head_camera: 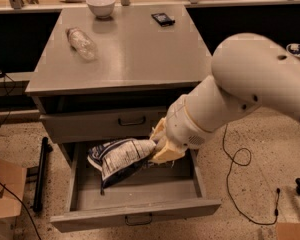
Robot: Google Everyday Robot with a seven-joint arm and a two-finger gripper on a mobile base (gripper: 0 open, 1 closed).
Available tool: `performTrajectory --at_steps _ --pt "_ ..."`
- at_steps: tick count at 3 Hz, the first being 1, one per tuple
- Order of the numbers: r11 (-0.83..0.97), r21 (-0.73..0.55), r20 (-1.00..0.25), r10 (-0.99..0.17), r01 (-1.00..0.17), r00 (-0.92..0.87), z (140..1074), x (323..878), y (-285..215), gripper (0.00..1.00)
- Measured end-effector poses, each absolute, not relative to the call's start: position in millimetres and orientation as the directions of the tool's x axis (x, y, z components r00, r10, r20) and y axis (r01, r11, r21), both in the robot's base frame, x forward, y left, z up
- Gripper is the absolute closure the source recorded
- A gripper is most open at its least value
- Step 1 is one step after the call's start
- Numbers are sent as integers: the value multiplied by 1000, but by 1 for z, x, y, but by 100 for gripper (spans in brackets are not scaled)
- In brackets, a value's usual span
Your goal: Place blue chip bag into middle drawer
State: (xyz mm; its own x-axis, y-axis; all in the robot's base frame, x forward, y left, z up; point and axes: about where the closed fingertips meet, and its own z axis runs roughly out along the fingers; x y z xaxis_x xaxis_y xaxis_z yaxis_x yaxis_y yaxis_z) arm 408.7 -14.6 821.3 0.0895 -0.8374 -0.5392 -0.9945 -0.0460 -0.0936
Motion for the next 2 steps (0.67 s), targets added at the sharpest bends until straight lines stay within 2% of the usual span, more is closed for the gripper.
performTrajectory --at_steps 2 --pt "34 84 -568 -819 -996 -76 718 439 -15 100"
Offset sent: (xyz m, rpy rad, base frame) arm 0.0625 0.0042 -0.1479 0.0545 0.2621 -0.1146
